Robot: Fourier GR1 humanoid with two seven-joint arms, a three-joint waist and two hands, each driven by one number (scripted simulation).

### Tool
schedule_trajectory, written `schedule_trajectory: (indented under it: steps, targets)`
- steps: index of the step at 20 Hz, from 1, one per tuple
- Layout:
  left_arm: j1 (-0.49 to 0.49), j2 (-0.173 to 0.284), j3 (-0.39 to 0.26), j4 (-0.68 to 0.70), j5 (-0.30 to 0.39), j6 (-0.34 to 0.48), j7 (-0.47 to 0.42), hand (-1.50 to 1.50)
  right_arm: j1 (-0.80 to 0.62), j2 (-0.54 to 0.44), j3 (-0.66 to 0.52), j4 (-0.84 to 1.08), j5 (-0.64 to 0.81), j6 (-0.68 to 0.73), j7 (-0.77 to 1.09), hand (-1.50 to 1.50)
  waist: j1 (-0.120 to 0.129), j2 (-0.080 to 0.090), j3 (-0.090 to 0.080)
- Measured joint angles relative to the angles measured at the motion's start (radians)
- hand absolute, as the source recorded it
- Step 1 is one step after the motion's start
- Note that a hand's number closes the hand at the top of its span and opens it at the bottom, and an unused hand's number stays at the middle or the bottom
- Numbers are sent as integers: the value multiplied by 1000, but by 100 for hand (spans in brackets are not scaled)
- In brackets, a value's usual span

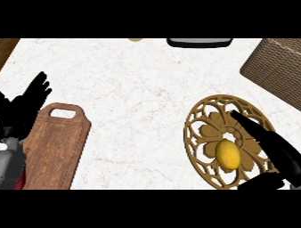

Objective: Pick the lemon from the placemat and place it in the basket

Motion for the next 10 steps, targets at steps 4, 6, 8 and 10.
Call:
schedule_trajectory:
  steps: [4, 6, 8, 10]
  targets:
    - [14, -28, -1, -14, -32, 11, -6, 0, 43, 17, 22, -23, 39, -18, -25, -150, 0, 0, 0]
    - [14, -31, 9, -9, -33, 4, -5, 0, 40, 24, 30, -12, 69, -30, -24, -150, 0, 0, 0]
    - [20, -35, 12, -15, -36, -6, -2, 0, 31, 23, 30, -3, 88, -28, -15, -150, 1, 0, 0]
    - [31, -39, 11, -43, -42, -8, 12, 0, 30, 30, 40, 32, 123, -54, -30, -150, 1, 0, 0]
